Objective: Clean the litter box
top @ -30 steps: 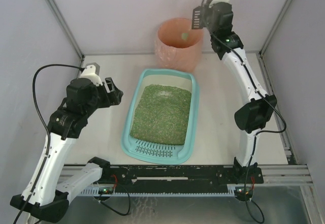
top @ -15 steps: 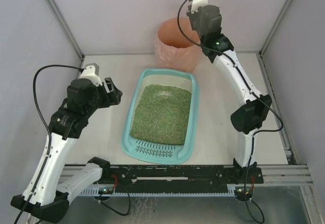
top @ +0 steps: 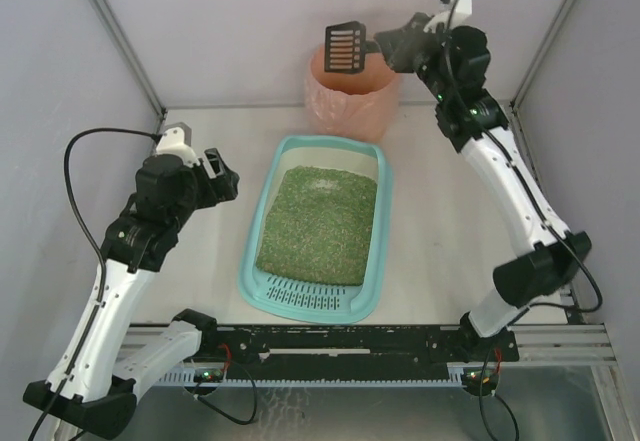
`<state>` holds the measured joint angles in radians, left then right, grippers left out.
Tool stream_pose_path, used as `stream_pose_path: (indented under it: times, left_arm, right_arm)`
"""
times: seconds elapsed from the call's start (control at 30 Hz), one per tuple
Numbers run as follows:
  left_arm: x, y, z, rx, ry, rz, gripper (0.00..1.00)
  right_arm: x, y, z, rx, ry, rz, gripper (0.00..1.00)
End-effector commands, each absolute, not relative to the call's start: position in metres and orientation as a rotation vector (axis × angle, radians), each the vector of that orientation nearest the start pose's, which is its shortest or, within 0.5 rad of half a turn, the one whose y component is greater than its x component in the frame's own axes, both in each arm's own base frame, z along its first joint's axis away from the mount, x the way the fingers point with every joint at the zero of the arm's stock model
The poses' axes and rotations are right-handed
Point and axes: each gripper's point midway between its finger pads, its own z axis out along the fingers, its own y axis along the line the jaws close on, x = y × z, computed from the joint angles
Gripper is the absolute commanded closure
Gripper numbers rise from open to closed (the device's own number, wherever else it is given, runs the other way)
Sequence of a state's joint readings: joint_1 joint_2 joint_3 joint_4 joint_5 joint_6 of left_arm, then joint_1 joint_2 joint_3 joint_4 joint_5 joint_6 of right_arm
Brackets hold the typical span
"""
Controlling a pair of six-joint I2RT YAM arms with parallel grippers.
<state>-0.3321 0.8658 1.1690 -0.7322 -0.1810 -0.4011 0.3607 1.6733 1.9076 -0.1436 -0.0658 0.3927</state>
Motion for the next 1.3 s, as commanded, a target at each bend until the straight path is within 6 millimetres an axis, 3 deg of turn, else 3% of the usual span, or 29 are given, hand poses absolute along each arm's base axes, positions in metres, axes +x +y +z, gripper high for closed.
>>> stream_pose_path:
  times: [0.0, 0.37, 0.47, 0.53, 0.63, 0.83, 1.03, 1.27]
  left_arm:
    - [0.276, -0.07, 0.309, -0.271, 1.928, -0.293, 0.2]
    - [0.278, -0.084, 0.294, -0.217, 1.949, -0.354, 0.23]
    - [0.275, -0.081, 0.294, -0.201, 1.947, -0.338, 0.24]
    - [0.27, -0.077, 0.293, -0.208, 1.949, -0.324, 0.24]
    - [0.264, -0.078, 0.29, -0.172, 1.966, -0.329, 0.25]
    - [0.26, -0.081, 0.285, -0.149, 1.989, -0.338, 0.27]
    - [0.261, -0.085, 0.289, -0.085, 1.984, -0.343, 0.28]
    - [0.257, -0.086, 0.298, -0.043, 1.962, -0.349, 0.28]
  right_arm:
    - [0.418, 0.222, 0.499, 0.031, 1.481, 0.984, 1.0]
    - [0.319, 0.193, 0.382, -0.067, 1.788, 0.902, 1.0]
    - [0.304, 0.194, 0.355, -0.136, 1.857, 0.851, 1.0]
    - [0.298, 0.197, 0.326, -0.197, 1.937, 0.795, 1.0]
    - [0.291, 0.201, 0.308, -0.264, 1.995, 0.736, 1.0]
    - [0.256, 0.246, 0.294, -0.59, 1.988, 0.861, 1.0]
    - [0.235, 0.289, 0.277, -0.758, 1.999, 1.031, 1.0]
    - [0.208, 0.344, 0.244, -0.945, 2.024, 1.155, 1.0]
